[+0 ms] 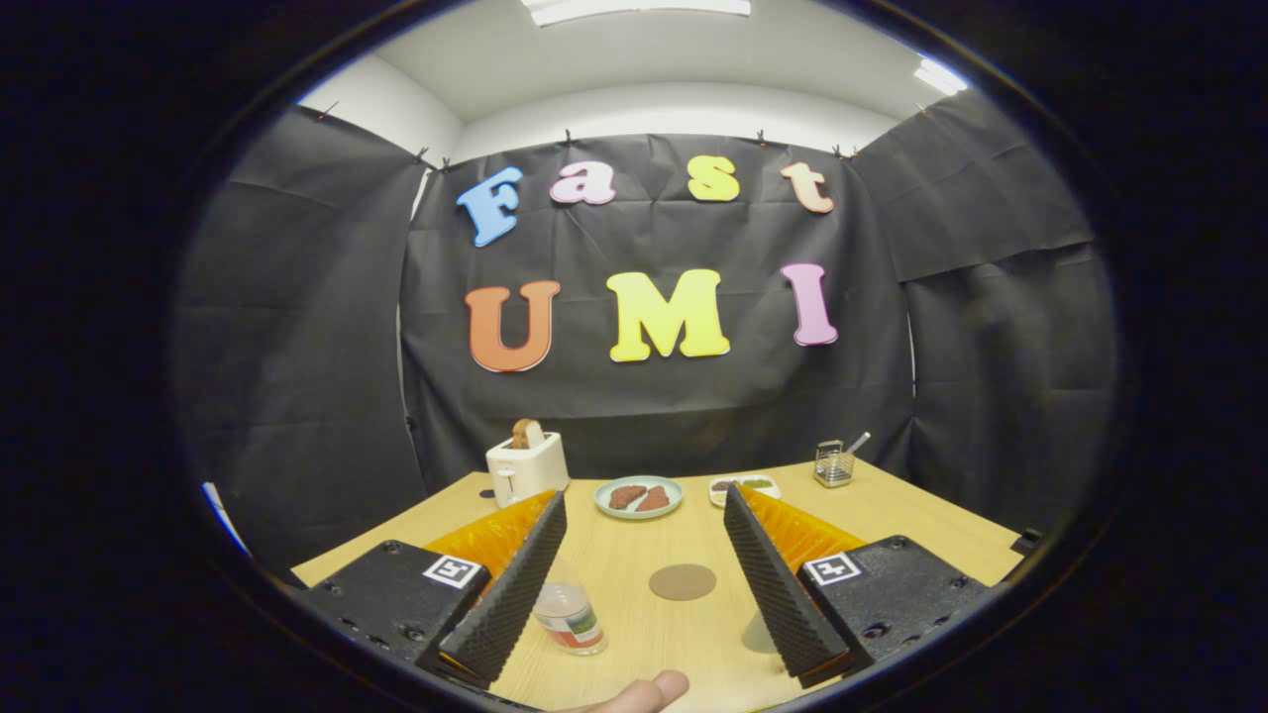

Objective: Take the bottle from table, then pour the juice into the cup, finally place the bottle on the coaster

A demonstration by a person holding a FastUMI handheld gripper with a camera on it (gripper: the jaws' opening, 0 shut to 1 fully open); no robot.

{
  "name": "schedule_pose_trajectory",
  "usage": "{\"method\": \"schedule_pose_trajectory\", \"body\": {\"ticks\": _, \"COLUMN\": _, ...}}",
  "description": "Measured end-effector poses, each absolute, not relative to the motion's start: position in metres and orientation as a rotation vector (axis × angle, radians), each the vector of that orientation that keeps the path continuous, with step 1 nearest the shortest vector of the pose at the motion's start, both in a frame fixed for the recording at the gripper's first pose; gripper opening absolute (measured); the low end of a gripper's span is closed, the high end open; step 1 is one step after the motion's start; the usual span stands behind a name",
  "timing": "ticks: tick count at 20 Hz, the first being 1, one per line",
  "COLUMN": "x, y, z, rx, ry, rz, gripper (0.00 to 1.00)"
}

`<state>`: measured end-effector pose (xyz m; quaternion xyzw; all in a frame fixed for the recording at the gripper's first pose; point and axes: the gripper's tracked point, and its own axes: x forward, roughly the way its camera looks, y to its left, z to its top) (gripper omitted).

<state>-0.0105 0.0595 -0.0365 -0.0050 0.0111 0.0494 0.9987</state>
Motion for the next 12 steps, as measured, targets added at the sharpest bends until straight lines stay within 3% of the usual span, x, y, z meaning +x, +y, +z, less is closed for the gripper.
{"method": "schedule_pose_trajectory", "body": {"ticks": 12, "x": -0.02, "y": 0.127, "z": -0.082, "rx": -0.015, "ry": 0.051, "rz": 0.13, "gripper": 1.0}}
